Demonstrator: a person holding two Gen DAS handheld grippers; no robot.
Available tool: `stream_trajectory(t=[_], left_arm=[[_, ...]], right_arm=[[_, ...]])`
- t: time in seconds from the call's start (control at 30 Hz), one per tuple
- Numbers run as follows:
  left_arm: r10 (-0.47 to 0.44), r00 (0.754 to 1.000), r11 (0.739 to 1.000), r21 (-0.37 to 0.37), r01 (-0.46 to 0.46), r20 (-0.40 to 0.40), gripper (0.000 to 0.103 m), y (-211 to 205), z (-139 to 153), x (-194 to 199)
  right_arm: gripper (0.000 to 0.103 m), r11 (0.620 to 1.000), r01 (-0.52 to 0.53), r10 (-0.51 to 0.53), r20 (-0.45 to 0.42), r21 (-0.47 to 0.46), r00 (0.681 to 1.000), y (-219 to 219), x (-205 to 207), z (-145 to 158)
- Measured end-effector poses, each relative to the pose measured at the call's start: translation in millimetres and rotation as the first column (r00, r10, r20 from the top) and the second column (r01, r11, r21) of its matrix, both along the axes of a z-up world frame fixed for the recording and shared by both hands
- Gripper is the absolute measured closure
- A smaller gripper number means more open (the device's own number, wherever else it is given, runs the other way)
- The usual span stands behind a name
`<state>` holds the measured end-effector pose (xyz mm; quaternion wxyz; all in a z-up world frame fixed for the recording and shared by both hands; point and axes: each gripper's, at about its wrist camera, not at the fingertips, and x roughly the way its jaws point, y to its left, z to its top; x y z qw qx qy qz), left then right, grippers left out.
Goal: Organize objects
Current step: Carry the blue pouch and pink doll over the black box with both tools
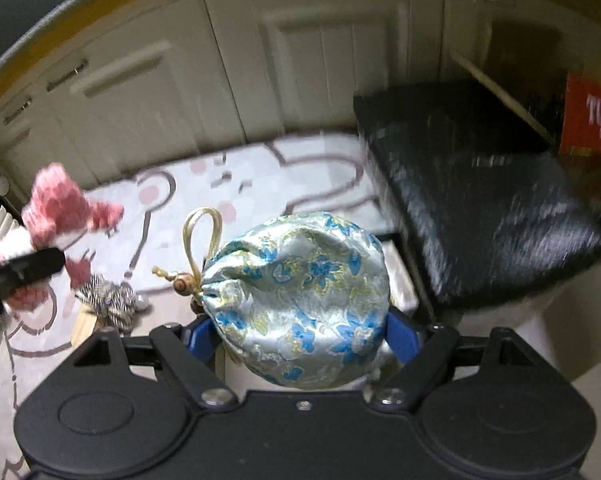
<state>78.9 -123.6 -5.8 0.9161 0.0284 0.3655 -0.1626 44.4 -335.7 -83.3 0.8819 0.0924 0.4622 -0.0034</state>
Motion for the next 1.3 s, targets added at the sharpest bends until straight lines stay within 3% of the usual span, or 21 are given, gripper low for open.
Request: stream_trajectory(t=[0.33,0.47,0.53,0.77,0.93,1.3], left_arm=[[-0.066,0.998,0.998,-0.016,0.066,-0.004,0.051,-22,-4,-1],[-0.086,0.996,0.996,-0.009,0.086,-0.017,0.051,-27,-9,3],[-0.099,0.995,0.995,-0.003,0.099,-0.026,0.051,-30,-13,4],[-0.171,0.984,0.985,0.011,0.171,-0.044,0.051,-45,-22,7],[-0.281,0.958,0.958,0.039,0.283,-0.053,0.051,-66,-32,4],[-0.490,0.858,0.860,0.077,0.505,-0.153,0.051,-121,-70,-3]], right_arm=[[0.017,0.997,-0.076,0.076,-0.172,0.006,0.982,18,11,-55],[0.010,0.991,-0.069,0.092,-0.208,0.111,0.974,15,15,-68],[0.005,0.989,-0.071,0.099,-0.214,0.132,0.972,13,15,-69],[0.005,0.999,-0.008,0.015,-0.167,0.043,0.986,-9,13,-50],[0.006,0.992,0.124,-0.121,-0.090,0.027,0.989,-42,2,-28],[0.008,0.945,0.285,-0.288,-0.007,0.159,0.958,-87,-17,-6]])
